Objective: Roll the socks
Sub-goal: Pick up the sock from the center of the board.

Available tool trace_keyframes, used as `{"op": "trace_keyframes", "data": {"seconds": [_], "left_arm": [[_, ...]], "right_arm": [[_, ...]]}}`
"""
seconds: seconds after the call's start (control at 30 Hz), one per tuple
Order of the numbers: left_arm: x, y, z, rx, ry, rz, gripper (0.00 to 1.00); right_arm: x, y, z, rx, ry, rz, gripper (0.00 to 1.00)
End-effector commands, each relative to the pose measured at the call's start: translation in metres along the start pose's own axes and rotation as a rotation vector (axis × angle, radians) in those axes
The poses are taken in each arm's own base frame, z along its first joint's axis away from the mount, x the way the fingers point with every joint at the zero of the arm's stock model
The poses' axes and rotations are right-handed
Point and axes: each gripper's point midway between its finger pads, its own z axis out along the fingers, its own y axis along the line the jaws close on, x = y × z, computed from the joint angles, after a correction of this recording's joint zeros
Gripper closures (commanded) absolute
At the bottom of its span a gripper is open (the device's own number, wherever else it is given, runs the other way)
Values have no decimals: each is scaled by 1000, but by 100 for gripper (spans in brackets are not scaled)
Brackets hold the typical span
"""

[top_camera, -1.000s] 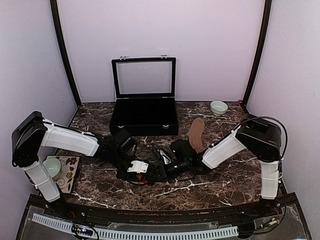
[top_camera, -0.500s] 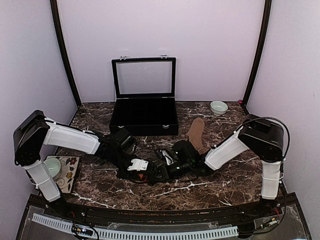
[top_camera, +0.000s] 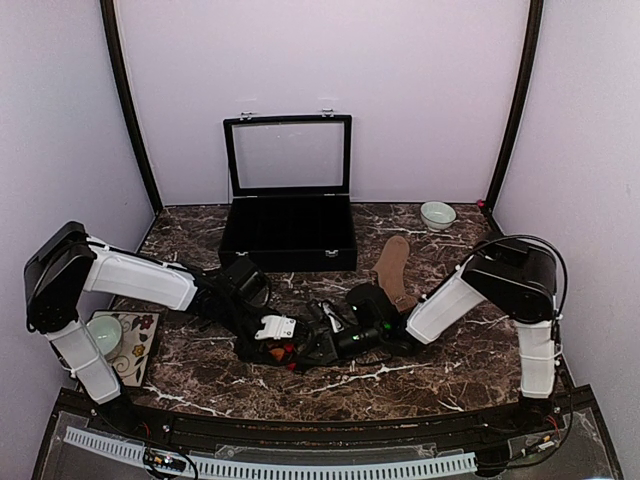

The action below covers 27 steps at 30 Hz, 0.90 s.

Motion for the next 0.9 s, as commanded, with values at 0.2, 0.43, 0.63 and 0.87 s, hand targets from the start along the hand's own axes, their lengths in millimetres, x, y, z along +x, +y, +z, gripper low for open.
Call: {"op": "trace_keyframes", "data": {"seconds": [0.2, 0.43, 0.63, 0.87], "left_arm": [[-15, -16, 4, 30, -6, 174, 48], [-23, -7, 4, 6, -2, 208, 47], [-39, -5, 5, -20, -10, 254, 64], [-64, -4, -8, -16, -32, 256, 60]], "right_arm": [[44, -43, -4, 0, 115, 264, 100], [36, -34, -8, -84, 117, 320, 100], [29, -26, -15, -169, 76, 396, 100], [15, -10, -17, -267, 58, 412, 100]]}}
